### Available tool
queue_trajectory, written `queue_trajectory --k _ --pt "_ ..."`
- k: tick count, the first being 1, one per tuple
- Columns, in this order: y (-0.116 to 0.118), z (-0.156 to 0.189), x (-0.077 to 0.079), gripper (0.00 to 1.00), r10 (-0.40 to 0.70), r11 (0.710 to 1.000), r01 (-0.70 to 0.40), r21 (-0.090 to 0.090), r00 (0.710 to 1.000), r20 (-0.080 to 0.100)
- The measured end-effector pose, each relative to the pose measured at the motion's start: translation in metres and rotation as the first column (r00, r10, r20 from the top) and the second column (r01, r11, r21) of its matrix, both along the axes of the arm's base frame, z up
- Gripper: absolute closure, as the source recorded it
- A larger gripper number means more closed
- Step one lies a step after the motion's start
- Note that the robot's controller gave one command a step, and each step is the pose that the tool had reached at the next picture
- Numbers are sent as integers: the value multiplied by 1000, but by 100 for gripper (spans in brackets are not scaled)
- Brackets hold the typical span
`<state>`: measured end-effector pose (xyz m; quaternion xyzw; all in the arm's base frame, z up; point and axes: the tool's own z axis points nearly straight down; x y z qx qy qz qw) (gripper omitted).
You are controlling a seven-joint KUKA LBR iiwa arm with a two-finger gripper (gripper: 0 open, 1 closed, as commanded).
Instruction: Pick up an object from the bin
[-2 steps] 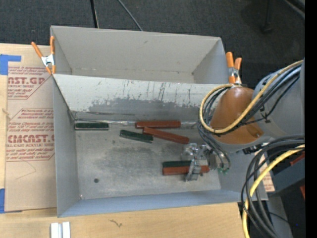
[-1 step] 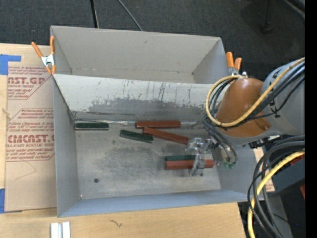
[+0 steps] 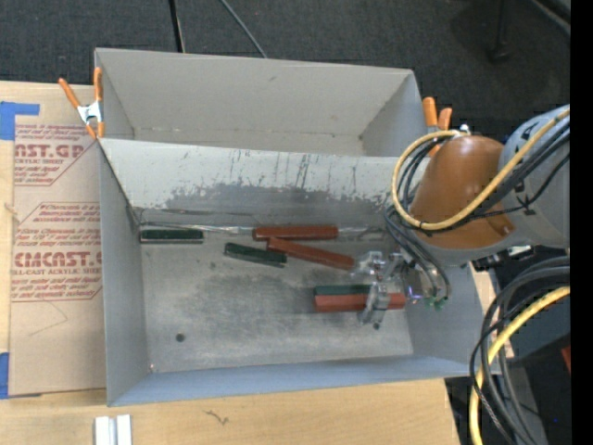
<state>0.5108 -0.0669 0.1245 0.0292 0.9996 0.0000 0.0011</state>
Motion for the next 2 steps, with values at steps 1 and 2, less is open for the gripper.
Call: queue_trajectory --k 1,2 --pt "0 38 1 100 -1 1000 1 0 1000 2" --pt "0 49 1 100 -1 1000 1 0 1000 0"
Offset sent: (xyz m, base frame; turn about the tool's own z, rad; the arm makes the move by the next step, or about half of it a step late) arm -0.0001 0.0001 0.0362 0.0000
